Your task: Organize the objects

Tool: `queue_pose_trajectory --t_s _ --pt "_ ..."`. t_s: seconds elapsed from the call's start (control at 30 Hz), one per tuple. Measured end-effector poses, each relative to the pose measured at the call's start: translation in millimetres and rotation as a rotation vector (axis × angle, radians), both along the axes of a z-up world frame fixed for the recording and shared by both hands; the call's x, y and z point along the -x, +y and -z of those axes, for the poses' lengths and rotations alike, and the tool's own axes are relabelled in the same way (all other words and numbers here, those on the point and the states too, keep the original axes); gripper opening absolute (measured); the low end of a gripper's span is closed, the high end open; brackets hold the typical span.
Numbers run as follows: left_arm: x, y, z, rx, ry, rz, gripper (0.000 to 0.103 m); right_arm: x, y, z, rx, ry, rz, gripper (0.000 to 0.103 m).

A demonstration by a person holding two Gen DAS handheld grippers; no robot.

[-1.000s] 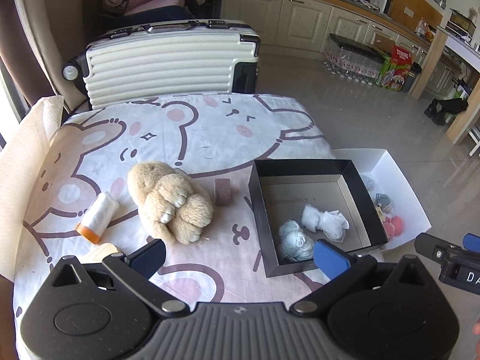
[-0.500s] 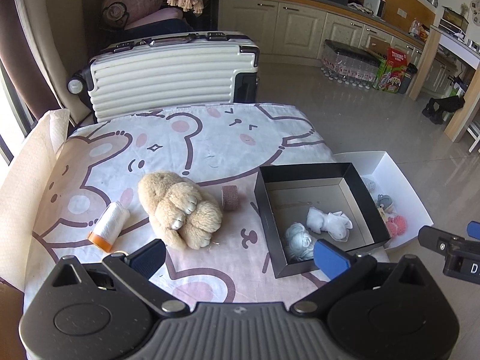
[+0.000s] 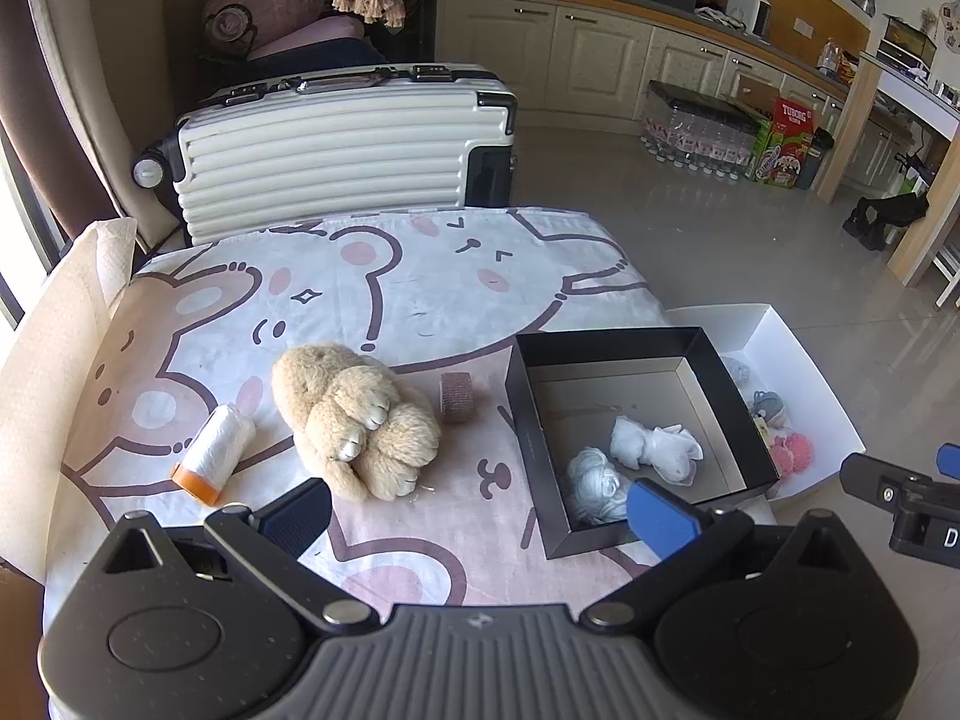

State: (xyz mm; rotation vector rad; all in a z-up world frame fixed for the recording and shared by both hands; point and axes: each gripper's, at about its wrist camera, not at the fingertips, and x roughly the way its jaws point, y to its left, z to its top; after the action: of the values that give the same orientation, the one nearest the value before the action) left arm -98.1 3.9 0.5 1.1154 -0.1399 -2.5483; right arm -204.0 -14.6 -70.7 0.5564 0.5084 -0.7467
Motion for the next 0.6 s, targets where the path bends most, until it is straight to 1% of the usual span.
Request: queue_pose_trajectory --t_s 0.37,0.6 --pt "3.6 3.0 2.4 0.003 -0.009 0.066 0.103 1.6 -4.8 4.9 -0.018 0.003 0.046 0.103" --pt "5.8 -0.9 3.7 0.0 -0.013 0.096 0.103 -4.2 -3.4 5.4 -0.012 0.012 0.058 0.103"
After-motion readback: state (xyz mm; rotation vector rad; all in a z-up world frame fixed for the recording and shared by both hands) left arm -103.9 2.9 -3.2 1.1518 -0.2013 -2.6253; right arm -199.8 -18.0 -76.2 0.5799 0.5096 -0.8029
